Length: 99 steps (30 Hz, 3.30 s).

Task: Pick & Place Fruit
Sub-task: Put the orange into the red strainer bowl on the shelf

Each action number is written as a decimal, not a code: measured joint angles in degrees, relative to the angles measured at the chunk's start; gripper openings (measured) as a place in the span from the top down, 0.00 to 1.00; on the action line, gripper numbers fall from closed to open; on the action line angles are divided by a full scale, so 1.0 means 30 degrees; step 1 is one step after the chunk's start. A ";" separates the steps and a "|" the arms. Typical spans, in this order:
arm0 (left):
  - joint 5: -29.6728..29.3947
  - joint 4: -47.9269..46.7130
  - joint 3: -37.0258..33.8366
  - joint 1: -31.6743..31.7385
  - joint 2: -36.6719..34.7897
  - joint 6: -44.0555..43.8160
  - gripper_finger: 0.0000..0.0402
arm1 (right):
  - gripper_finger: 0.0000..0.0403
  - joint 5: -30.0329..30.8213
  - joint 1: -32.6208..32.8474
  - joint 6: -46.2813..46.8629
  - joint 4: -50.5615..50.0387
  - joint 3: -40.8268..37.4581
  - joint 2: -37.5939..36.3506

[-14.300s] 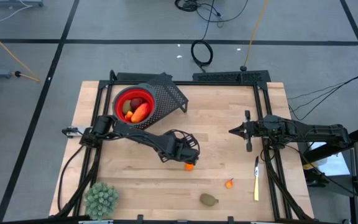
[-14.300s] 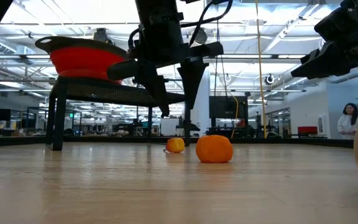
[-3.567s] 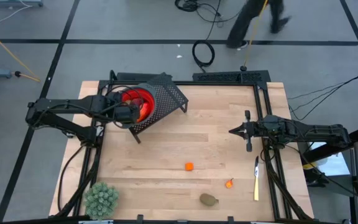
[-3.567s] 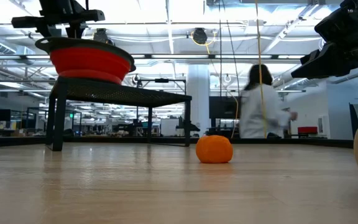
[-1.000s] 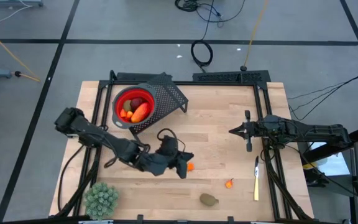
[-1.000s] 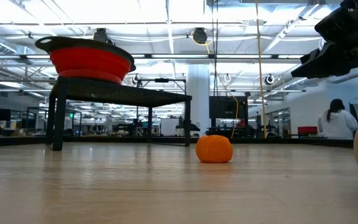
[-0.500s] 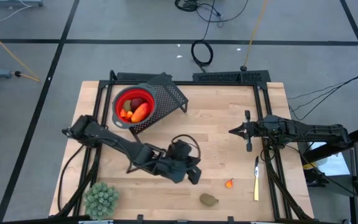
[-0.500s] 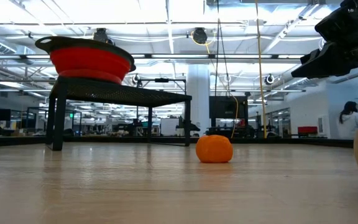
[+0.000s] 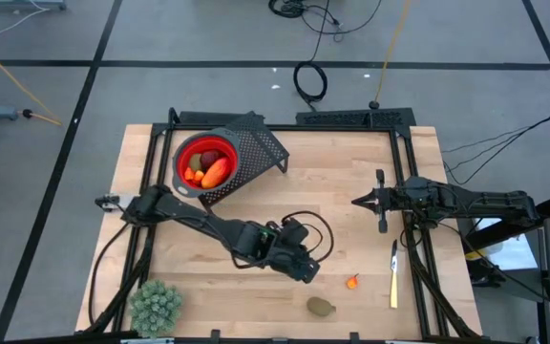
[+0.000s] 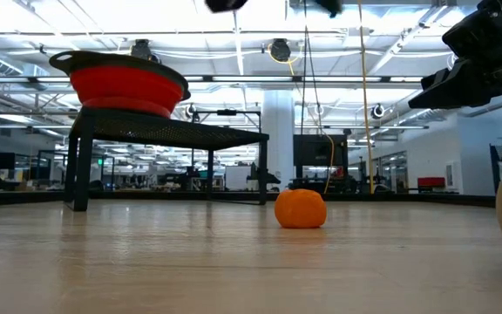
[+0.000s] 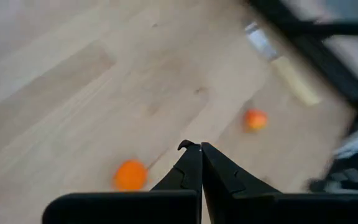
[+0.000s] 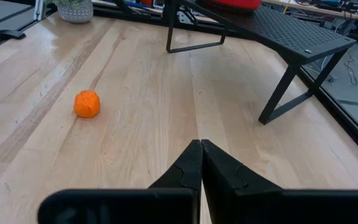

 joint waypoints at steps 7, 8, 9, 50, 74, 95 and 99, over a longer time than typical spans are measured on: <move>0.1438 -0.0553 -0.0022 0.0531 0.0979 -0.0226 1.00 | 1.00 0.0004 0.0002 0.0000 -0.0004 0.0004 0.0004; 0.1628 -0.0630 -0.0022 0.0566 0.1167 -0.0226 1.00 | 1.00 0.0000 0.0002 0.0000 -0.0015 0.0002 0.0007; 0.1878 -0.0781 -0.0022 0.0587 0.1377 -0.0197 1.00 | 1.00 0.0007 0.0002 -0.0003 -0.0006 0.0001 0.0007; 0.4283 -0.1487 -0.0153 0.1184 0.3635 -0.0886 0.42 | 1.00 0.0015 0.0002 0.0007 0.0029 0.0006 0.0000; 0.4678 -0.1470 -0.0146 0.1496 0.5818 -0.2272 0.15 | 1.00 0.0005 0.0002 0.0219 0.0074 0.0007 0.0000; 0.4464 -0.1909 -0.0146 0.1621 0.5376 -0.2223 0.64 | 1.00 0.0007 0.0002 0.0160 0.0036 0.0007 0.0000; 0.4254 -0.2255 -0.0146 0.1629 0.4481 -0.2021 0.64 | 1.00 0.0007 0.0002 0.0153 0.0022 0.0007 0.0007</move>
